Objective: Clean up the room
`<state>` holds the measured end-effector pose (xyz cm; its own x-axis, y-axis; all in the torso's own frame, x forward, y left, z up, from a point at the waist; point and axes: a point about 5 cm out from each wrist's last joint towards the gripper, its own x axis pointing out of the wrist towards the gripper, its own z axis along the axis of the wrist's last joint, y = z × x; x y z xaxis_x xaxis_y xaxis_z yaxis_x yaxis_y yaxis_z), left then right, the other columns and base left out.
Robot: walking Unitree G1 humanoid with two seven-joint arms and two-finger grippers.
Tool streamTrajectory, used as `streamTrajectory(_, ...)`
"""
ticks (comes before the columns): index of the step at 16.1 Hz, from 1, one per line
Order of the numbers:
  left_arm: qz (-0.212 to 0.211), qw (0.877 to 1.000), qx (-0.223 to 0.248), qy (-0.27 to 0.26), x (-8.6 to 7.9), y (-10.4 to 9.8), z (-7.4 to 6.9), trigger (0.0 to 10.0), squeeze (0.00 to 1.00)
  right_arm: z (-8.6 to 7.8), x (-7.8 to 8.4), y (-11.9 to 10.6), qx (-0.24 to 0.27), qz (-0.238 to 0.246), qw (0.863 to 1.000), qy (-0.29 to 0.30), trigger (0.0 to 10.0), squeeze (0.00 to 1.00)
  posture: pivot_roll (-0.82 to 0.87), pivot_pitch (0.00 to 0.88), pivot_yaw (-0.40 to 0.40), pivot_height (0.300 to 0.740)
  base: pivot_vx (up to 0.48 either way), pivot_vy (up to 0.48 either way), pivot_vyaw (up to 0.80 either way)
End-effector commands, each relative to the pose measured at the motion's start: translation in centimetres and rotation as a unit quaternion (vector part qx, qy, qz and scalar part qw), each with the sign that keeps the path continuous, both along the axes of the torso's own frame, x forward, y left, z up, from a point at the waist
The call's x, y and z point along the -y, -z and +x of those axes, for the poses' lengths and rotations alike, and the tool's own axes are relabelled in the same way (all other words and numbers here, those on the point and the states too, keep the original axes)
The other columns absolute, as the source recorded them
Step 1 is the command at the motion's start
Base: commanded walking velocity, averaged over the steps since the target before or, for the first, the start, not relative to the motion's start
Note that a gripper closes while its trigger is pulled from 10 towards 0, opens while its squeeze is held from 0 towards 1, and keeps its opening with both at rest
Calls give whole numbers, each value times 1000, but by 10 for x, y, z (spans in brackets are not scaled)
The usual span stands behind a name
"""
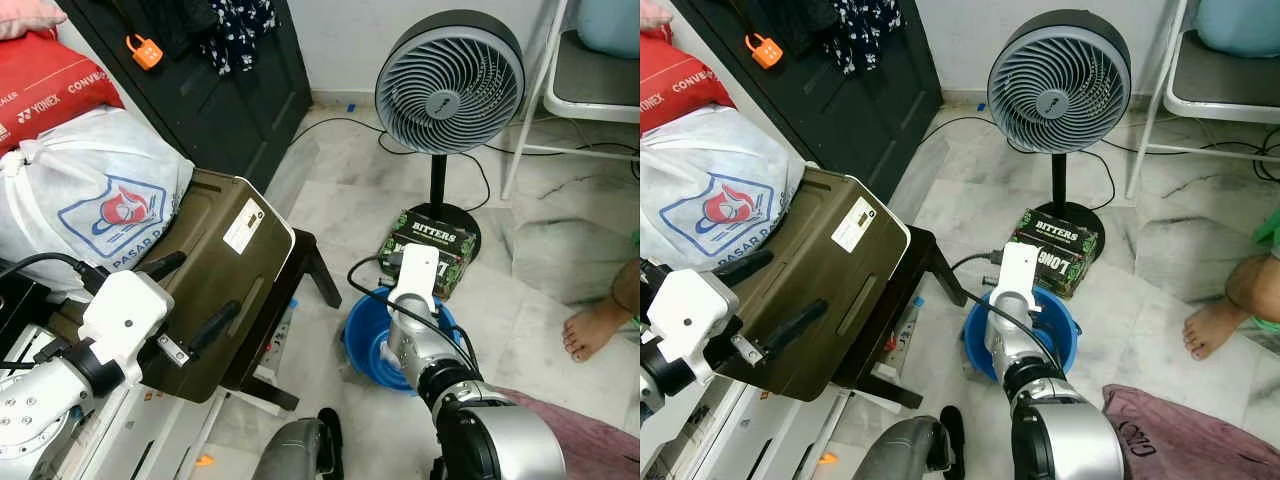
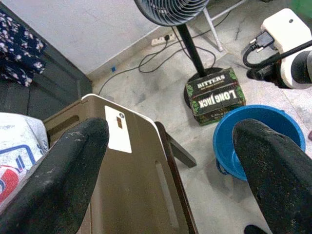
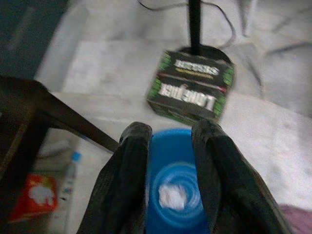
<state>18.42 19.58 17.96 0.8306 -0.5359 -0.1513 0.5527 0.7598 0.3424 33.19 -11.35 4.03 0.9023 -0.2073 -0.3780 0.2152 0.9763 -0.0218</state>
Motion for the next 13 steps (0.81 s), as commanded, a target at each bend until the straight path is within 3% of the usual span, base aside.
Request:
streamTrajectory(1, 3, 1000, -2, -13, 1, 7, 4, 10000, 0, 1, -24, -7, 16, 25, 998, -57, 10000, 1000, 269, 161, 236, 740, 0, 0, 0)
streamTrajectory(3, -5, 1000, 4, -15, 7, 11, 9, 10000, 0, -4, -33, -3, 13, 46, 994, -95, 10000, 1000, 239, 143, 220, 740, 0, 0, 0)
streamTrajectory(4, -26, 999, 12, -17, 16, 15, 18, 10000, 0, -21, -44, 5, -7, 82, 984, -159, 10000, 1000, 198, 120, 199, 740, 0, 0, 0)
streamTrajectory(6, -44, 999, 20, -12, 27, 20, 28, 10000, 0, -43, -43, 9, -25, 103, 972, -209, 10000, 1000, 140, 91, 176, 740, 0, 0, 0)
streamTrajectory(7, -61, 998, 26, -11, 38, 25, 38, 10000, 0, -64, -27, 5, -37, 105, 962, -248, 10000, 1000, 83, 58, 151, 740, 0, 0, 0)
streamTrajectory(8, -63, 998, 28, -12, 40, 27, 39, 10000, 0, -68, -24, 3, -36, 103, 961, -255, 10000, 1000, 83, 58, 151, 740, 0, 0, 0)
streamTrajectory(9, -67, 997, 37, -17, 47, 31, 45, 10000, 0, -73, -3, -3, -31, 93, 963, -251, 10000, 1000, 37, 21, 135, 740, 0, 0, 0)
streamTrajectory(10, -70, 996, 44, -20, 52, 34, 50, 10000, 0, -77, 8, -7, -34, 95, 963, -250, 10000, 1000, 15, 0, 129, 740, 0, 0, 0)
streamTrajectory(13, -79, 994, 65, -34, 60, 43, 61, 10000, 0, -113, 21, -10, -65, 104, 961, -250, 10000, 1000, -35, 0, 100, 740, 0, 0, 0)
